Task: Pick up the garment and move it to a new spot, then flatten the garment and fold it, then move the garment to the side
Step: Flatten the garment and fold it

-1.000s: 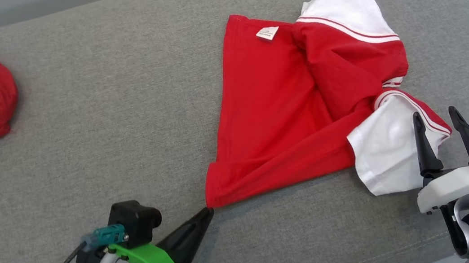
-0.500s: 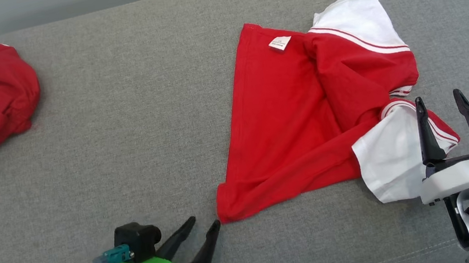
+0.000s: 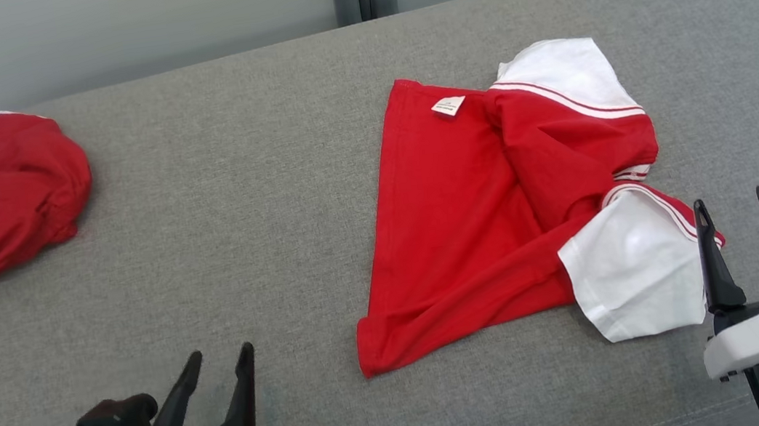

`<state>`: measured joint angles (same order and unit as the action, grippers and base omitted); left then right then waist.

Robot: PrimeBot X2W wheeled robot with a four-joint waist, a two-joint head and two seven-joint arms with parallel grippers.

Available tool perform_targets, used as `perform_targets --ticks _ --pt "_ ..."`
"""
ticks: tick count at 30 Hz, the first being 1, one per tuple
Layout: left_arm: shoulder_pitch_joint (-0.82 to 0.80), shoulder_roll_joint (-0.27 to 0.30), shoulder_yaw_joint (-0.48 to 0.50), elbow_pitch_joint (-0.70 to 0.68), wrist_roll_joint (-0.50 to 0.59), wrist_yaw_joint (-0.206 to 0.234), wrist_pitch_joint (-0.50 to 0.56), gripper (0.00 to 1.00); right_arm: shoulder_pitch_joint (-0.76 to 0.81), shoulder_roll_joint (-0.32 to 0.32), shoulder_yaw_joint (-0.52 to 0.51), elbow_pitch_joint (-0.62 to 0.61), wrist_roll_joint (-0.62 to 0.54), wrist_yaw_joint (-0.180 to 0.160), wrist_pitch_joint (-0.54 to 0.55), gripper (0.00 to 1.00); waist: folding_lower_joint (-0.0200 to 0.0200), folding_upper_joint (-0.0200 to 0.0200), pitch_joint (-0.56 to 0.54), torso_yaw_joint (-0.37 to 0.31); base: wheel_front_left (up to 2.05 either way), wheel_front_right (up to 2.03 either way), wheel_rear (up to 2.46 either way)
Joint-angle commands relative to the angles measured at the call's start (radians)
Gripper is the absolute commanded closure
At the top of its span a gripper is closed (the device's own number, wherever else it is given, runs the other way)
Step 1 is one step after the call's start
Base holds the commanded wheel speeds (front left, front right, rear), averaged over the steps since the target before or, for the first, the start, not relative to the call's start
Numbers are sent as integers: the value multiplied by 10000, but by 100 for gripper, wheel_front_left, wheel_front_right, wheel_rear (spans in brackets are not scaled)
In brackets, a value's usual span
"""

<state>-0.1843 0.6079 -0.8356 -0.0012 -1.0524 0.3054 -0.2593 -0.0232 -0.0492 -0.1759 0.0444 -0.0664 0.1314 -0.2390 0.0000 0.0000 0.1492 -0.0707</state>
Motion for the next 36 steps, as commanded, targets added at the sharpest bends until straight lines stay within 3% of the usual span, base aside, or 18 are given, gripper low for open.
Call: perform_targets --ticks 1,11,19,27,36 --pt "295 -172 367 -87 212 -12 -58 0 209 -27 -56 43 -12 -14 -44 0 0 0 -247 159 0 0 0" --pt "2672 -1408 3801 -28 2917 -728 -55 0 1290 -32 -173 1209 361 -14 -218 0 0 0 -1105 513 0 0 0" --pt "4291 -2688 6148 167 4493 -1851 -55 0 1630 -30 -622 1509 537 -14 -268 0 0 0 -1507 682 0 0 0" --pt "4600 -3478 7468 849 5564 -3155 -56 0 1144 -30 -685 1262 286 -14 -272 0 0 0 -1634 786 0 0 0" --pt "4338 -3978 8269 1450 6332 -3916 -56 0 768 -29 -463 1353 157 -14 -273 0 0 0 -1695 891 0 0 0"
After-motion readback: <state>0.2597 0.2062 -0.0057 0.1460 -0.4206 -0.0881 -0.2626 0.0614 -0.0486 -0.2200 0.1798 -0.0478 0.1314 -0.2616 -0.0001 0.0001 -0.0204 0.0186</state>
